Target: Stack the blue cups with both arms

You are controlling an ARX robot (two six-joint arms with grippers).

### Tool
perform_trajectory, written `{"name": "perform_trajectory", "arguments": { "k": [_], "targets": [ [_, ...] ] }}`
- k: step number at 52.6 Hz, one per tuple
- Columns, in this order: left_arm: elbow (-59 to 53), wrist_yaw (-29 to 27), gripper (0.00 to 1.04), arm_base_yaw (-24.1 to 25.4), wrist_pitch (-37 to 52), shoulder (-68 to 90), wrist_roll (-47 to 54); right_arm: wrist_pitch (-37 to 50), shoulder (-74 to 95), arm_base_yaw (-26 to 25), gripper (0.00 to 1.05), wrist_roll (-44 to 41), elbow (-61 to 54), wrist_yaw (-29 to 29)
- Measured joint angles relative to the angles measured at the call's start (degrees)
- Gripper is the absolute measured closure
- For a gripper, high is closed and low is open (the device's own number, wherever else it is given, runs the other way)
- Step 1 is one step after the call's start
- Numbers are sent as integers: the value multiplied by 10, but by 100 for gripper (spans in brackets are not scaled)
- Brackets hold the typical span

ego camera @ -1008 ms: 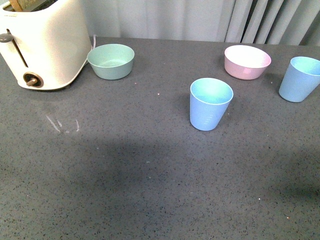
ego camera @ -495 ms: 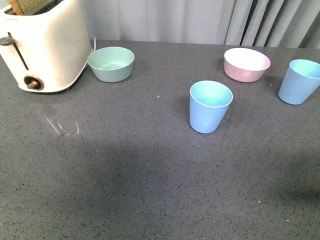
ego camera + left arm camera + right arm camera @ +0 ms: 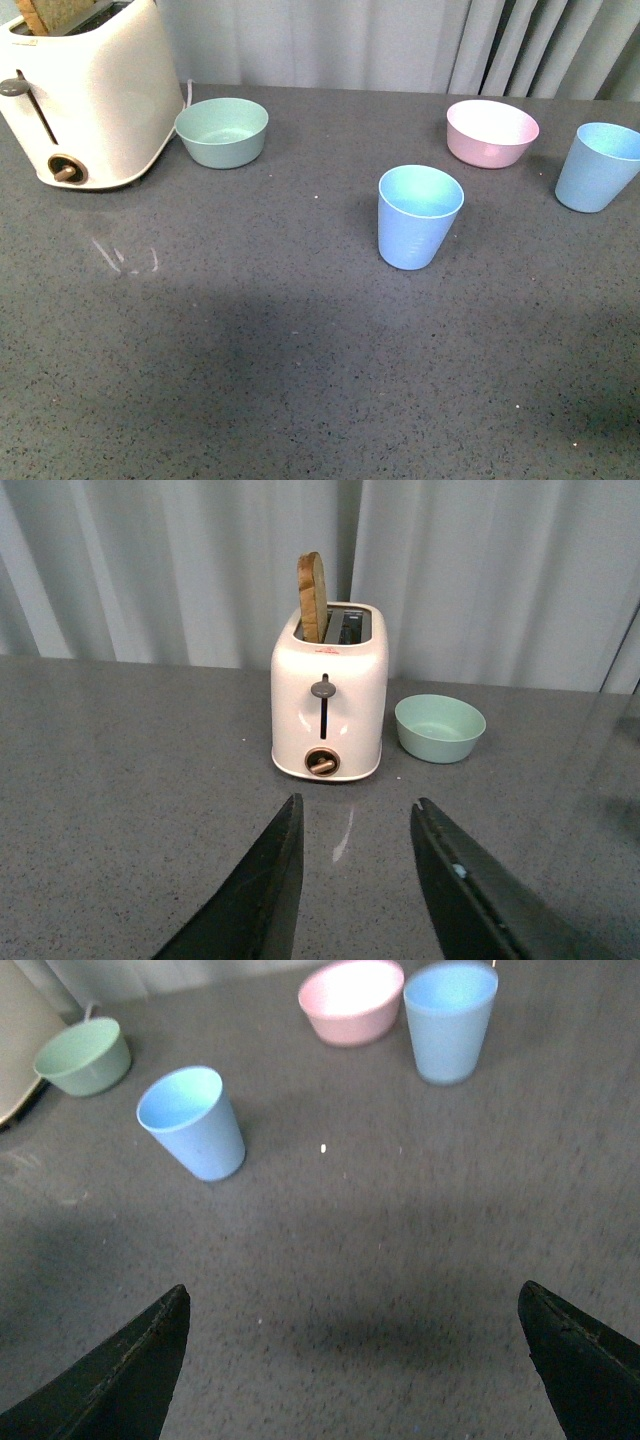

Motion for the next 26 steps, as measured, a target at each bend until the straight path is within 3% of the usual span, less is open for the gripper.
{"name": "perform_trajectory", "arguments": {
  "k": [4, 7, 11, 17, 26],
  "targets": [
    [0, 0, 56, 0, 0, 0, 0, 50, 104, -42, 9, -8, 30, -31],
    [0, 0, 42, 0, 0, 0, 0, 144, 226, -55, 9, -48, 78, -33],
    [0, 0, 26, 0, 0, 0, 0, 234, 373, -49, 9, -104, 147, -28],
    [0, 0, 8, 0, 0, 0, 0, 264, 533, -24, 9, -174, 234, -20],
    [0, 0, 9, 0, 0, 0, 1, 221, 747, 16, 9, -265, 396, 11]
  ]
}}
